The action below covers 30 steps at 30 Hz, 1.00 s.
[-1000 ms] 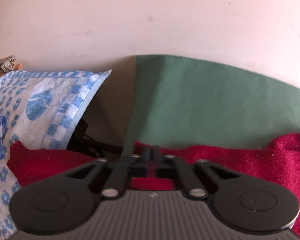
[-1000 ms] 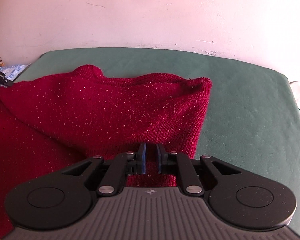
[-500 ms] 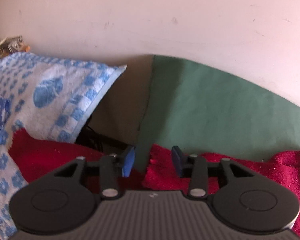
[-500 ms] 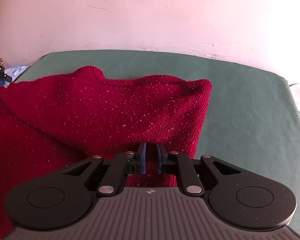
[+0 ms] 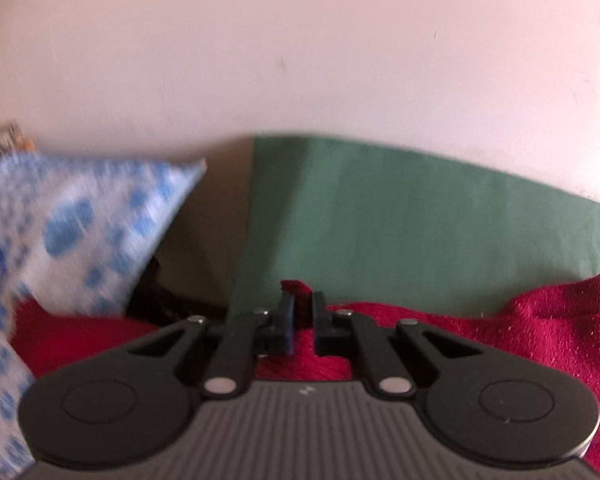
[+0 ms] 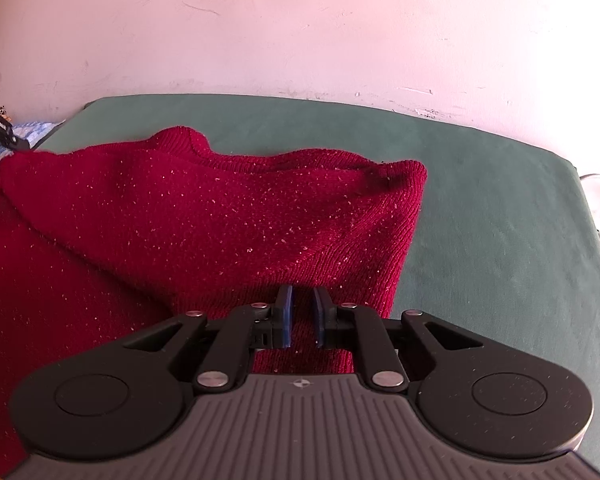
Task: Fold clothes
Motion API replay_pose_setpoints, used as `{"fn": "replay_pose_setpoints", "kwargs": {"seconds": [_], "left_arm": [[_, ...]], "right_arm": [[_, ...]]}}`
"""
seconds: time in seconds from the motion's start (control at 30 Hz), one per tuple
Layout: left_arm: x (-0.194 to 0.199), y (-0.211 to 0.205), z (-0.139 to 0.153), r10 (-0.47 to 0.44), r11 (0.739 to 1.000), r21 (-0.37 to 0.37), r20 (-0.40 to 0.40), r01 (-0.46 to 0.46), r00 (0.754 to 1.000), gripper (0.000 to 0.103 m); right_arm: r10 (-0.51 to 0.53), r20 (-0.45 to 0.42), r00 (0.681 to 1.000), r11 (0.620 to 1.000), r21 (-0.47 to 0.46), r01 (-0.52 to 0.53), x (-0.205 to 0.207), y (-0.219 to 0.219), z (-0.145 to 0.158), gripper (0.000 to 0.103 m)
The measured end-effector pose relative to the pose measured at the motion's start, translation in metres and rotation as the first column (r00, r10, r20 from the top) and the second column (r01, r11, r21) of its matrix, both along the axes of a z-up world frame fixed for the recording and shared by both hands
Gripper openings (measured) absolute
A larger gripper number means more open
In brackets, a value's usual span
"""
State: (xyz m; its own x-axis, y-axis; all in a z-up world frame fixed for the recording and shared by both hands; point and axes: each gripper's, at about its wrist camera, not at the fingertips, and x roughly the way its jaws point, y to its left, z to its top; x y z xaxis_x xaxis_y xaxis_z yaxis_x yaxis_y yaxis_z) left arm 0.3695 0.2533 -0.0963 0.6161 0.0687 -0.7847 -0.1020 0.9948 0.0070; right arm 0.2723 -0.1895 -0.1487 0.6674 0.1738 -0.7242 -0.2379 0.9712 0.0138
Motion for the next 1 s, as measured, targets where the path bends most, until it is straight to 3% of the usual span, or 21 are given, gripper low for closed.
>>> {"fn": "replay_pose_setpoints", "kwargs": {"seconds": [0.23,0.3,0.47,0.6,0.67,0.77,0.87,0.93,1.0], "left_arm": [[-0.021,-0.017,0.049,-0.03,0.999,0.036,0.136,0.026,0.99,0.003],[-0.031,-0.027,0.06,-0.064,0.998,-0.001,0.17,0.065,0.983,0.003],[-0.053,-0.053,0.1,-0.138,0.981,-0.095,0.277,0.17,0.951,0.003],[-0.072,-0.075,0.144,-0.195,0.963,-0.104,0.37,0.249,0.908,0.003],[-0.081,-0.084,0.162,-0.226,0.954,-0.095,0.401,0.286,0.888,0.003],[-0.092,-0.095,0.183,-0.259,0.942,-0.086,0.434,0.325,0.863,0.003],[-0.1,-0.104,0.197,-0.288,0.935,-0.063,0.446,0.35,0.848,0.003],[-0.105,-0.109,0.205,-0.306,0.931,-0.044,0.45,0.363,0.839,0.004],[-0.11,-0.112,0.212,-0.324,0.928,-0.018,0.456,0.372,0.829,0.003]], "right_arm": [[-0.004,-0.005,1.0,1.0,0.004,0.004,0.0,0.0,-0.001,0.013],[0.008,-0.02,1.0,1.0,-0.006,-0.008,0.002,0.001,0.001,0.013],[0.031,-0.126,0.992,0.999,-0.009,-0.032,0.021,-0.002,0.01,0.013],[0.067,-0.216,0.974,0.997,-0.023,-0.074,0.036,-0.002,0.019,0.013],[0.087,-0.205,0.975,0.996,-0.002,-0.089,0.039,-0.003,0.031,0.013],[0.107,-0.165,0.98,0.989,0.12,-0.087,0.049,-0.006,0.049,0.016],[0.156,-0.155,0.976,0.964,0.24,-0.116,0.069,0.004,0.053,0.029],[0.213,-0.12,0.97,0.962,0.197,-0.187,0.082,0.023,0.052,0.029],[0.336,-0.031,0.941,0.941,0.055,-0.334,0.084,0.047,0.051,0.029]]}}
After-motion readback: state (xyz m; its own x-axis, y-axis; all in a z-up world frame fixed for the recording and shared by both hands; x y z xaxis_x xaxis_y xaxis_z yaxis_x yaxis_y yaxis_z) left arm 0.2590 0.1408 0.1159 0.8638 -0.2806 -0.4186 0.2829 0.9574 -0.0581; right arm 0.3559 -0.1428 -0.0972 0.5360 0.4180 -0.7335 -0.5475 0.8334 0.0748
